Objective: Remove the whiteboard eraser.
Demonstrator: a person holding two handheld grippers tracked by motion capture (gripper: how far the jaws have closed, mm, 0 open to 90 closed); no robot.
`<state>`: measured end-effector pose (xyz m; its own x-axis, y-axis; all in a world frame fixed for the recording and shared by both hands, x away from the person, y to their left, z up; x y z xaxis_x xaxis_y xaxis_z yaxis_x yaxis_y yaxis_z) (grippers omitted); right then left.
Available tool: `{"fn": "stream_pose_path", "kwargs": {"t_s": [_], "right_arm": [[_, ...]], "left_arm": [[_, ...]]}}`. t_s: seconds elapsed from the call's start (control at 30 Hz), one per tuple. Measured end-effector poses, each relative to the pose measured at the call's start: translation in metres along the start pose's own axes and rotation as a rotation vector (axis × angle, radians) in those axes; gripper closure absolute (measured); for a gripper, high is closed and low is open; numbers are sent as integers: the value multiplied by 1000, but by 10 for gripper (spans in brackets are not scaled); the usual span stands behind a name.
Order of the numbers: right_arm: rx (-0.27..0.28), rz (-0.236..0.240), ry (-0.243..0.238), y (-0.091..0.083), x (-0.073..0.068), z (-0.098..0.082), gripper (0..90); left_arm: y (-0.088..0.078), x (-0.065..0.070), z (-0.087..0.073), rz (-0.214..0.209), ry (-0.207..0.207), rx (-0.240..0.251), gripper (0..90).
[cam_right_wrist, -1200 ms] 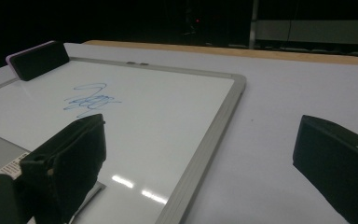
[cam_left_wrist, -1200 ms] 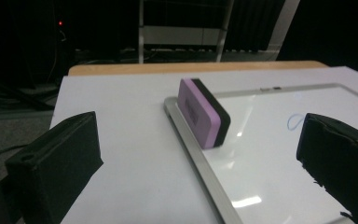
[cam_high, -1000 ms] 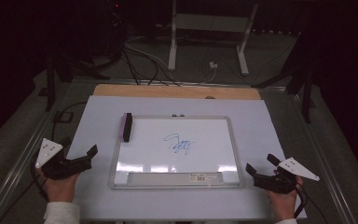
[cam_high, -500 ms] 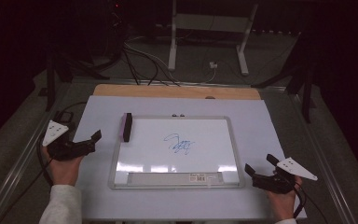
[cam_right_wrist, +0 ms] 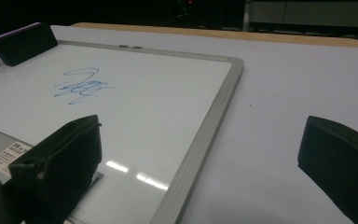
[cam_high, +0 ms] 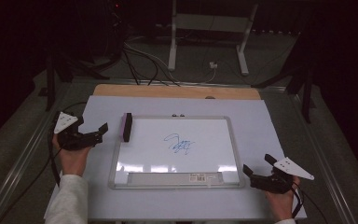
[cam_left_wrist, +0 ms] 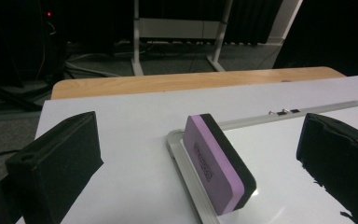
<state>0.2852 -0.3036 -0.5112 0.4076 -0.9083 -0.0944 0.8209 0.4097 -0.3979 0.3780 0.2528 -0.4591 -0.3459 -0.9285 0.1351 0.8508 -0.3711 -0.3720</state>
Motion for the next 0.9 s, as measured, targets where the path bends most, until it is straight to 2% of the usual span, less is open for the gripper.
{"fn": "stream_pose_path", "kwargs": {"t_s": [0.33, 0.53, 0.9], "right_arm": [[-4, -1, -5, 1, -1, 0, 0], [-3, -2, -2, 0, -1, 0, 0], [-9, 2, -2, 1, -1, -1, 0]], "left_arm": [[20, 0, 2, 12, -2, -35, 6], [29, -2, 2, 15, -23, -51, 6], [49, -3, -7, 27, -32, -92, 7]]}}
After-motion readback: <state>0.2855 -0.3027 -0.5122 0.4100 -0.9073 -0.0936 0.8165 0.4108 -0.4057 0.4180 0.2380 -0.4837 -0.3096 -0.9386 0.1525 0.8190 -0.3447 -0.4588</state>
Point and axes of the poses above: each handheld gripper's, and its own axes: y roughly forward along the jaws, z roughly out of its top, x roughly to its right, the point moved 6 cm from there along y, roughly forward along the jaws, and after that the axes turned 1 degree about -z, right-handed, at the moved point
